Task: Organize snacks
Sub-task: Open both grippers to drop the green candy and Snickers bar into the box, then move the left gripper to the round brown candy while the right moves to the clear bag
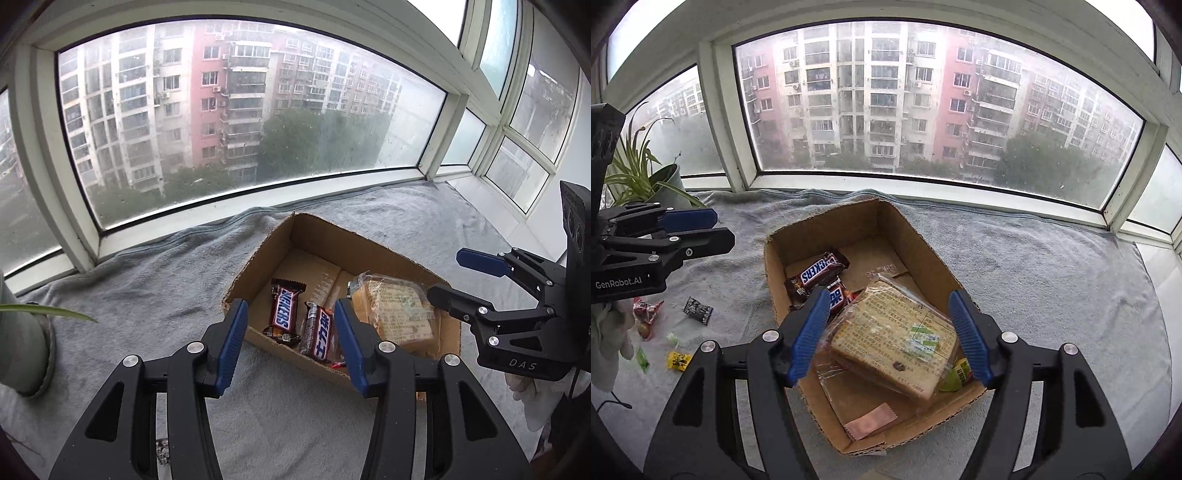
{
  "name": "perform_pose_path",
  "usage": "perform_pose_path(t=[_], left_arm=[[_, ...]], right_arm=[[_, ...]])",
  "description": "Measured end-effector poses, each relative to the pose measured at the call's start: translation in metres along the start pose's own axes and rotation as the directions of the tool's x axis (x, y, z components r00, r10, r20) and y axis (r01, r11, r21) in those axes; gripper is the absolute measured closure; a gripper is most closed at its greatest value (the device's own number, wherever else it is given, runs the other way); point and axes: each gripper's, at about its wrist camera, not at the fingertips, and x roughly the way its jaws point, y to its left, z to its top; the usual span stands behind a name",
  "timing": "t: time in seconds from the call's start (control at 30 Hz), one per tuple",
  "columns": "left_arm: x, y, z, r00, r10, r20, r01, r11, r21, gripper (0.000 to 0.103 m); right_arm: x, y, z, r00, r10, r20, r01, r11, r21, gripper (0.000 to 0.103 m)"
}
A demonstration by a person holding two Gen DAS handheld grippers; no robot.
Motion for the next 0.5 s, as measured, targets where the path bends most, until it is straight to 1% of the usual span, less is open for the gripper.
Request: perform_pose_path(t=[0.13,0.27,0.5], left_arm=[[-0.023,0.013,-0.007,1.000,0.011,0.015,-0.011,1.000,-0.015,0.056],[-0.047,0.032,-0.022,0.999,0.030,0.028,-0.028,0.999,-0.041,0.056],[-0.090,0.071,-0.055,0.996,0.080,0.043,-0.074,0.989,-0.126,0.056]], right_arm=[[-0.010,0.014,-0.001,1.000,0.028,0.005,-0.028,0.999,-0.015,0.032],[-0.019,0.030,-0.004,0.999,0.054,0.007,-0.053,0.998,-0.043,0.032],[-0.030,0.065,-0.011,0.994,0.113,-0.001,-0.112,0.989,-0.100,0.032]])
